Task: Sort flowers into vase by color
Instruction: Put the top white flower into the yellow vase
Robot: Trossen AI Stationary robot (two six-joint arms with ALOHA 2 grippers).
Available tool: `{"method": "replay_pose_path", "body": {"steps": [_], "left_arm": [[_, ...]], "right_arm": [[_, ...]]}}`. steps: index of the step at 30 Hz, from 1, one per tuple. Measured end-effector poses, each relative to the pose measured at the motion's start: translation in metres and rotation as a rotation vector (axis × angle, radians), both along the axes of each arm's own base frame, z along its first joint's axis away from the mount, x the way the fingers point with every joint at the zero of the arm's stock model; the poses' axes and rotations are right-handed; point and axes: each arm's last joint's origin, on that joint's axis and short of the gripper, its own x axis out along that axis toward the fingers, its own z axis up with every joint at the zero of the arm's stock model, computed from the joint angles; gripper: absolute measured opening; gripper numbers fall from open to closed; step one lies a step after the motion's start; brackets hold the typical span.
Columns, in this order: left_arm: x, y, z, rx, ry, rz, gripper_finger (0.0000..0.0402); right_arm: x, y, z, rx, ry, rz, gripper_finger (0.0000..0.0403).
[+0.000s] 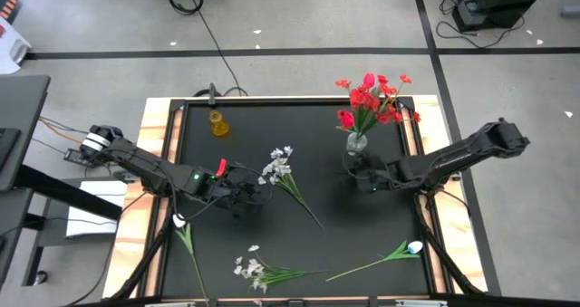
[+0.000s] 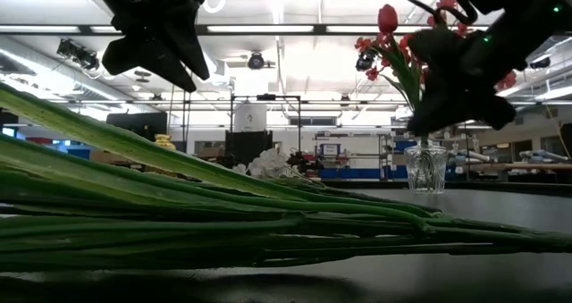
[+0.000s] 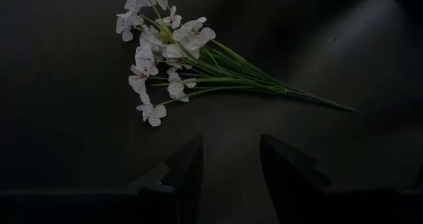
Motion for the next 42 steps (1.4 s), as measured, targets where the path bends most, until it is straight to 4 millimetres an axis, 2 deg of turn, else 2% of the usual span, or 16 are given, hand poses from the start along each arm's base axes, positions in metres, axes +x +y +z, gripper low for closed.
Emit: {"method": "replay_pose_path", "body": {"steps": [6,9,14,18,22,26,29,32,35,42], "left_arm": [[0.001,0.000,0.000,0.008,-0.001,-0.011,0.0155],[0.001,0.000,0.000,0.003,0.003,-0.020,0.0155],[0.000,-0.002,0.000,-0.011,0.004,-0.032,0.0155],[0.001,-0.006,0.001,-0.020,-0.017,-0.044,0.0155],[0.001,-0.011,0.003,-0.028,-0.038,-0.064,0.0155],[0.000,-0.016,0.003,-0.033,-0.049,-0.081,0.0155],[0.000,-0.018,0.004,-0.037,-0.059,-0.086,0.0155],[0.001,-0.018,0.004,-0.038,-0.061,-0.086,0.0155],[0.000,-0.017,0.004,-0.038,-0.060,-0.086,0.0155],[0.000,-0.017,0.004,-0.033,-0.054,-0.088,0.0155]], "right_arm": [[0.029,0.008,0.003,0.012,-0.219,0.156,0.0082],[0.043,0.013,-0.002,0.034,-0.280,0.244,0.0082],[0.067,0.021,-0.015,0.090,-0.233,0.265,0.0082],[0.090,0.030,-0.012,0.054,-0.219,0.266,0.0081],[0.113,0.039,-0.009,0.001,-0.134,0.370,0.0082],[0.131,0.049,-0.010,-0.056,-0.059,0.435,0.0093],[0.142,0.051,-0.014,-0.037,-0.047,0.416,0.0105],[0.150,0.050,-0.017,0.079,-0.070,0.370,0.0114],[0.154,0.046,-0.016,0.199,-0.075,0.431,0.0116],[0.151,0.038,-0.007,0.185,0.016,0.432,0.0103]]}}
